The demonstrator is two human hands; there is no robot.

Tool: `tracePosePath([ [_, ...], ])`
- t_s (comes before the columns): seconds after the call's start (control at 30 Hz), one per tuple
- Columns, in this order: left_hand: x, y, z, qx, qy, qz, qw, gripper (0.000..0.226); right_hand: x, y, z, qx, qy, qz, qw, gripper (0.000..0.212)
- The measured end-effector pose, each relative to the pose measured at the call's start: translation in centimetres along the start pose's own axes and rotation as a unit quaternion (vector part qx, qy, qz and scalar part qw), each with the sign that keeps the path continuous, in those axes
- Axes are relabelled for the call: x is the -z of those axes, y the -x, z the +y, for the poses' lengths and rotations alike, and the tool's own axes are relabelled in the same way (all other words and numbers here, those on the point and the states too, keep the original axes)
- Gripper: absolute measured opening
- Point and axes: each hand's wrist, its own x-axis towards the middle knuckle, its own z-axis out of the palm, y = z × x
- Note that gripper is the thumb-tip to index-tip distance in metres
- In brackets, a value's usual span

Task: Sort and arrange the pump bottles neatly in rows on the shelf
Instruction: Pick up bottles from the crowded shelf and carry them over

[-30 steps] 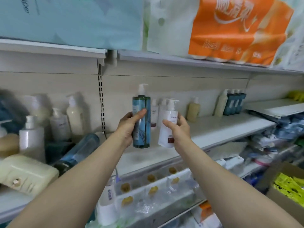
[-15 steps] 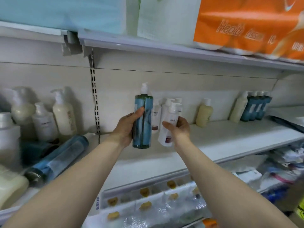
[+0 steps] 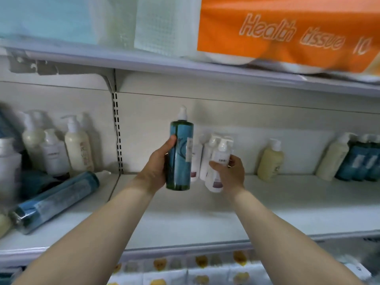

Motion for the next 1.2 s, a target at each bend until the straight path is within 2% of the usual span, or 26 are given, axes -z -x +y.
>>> tracePosePath([
  [0.27, -4.5, -1.6, -2.7, -0.013, -0.008, 0.011, 1.0, 0.055, 3.8, -2.5, 1.9, -0.005, 0.007, -0.031, 0.999, 0.042],
  [0.47, -6.9, -1.3, -4.0, -0.019, -0.02, 0.014, 1.0, 0.054, 4.4, -3.4, 2.3, -0.002, 0.032, -0.09, 0.995, 0.045],
  [0.73, -8.9, -0.4, -4.9, 0.002, 0.033, 0.023, 0.999, 0.045, 4.6, -4.2, 2.7, -0.006, 0.038, -0.062, 0.997, 0.053],
  [0.97, -9.5, 0.7, -5.5, 0.003, 0.031, 0.077, 0.997, 0.05, 5.4, -3.1, 1.9, -0.07, -0.015, -0.076, 0.995, 0.085],
  [1.2, -12.3, 1.9, -6.2, -0.011, 0.09, 0.065, 0.994, 0.056, 6.2, 1.2, 0.4, -0.064, -0.016, -0.064, 0.996, 0.074],
])
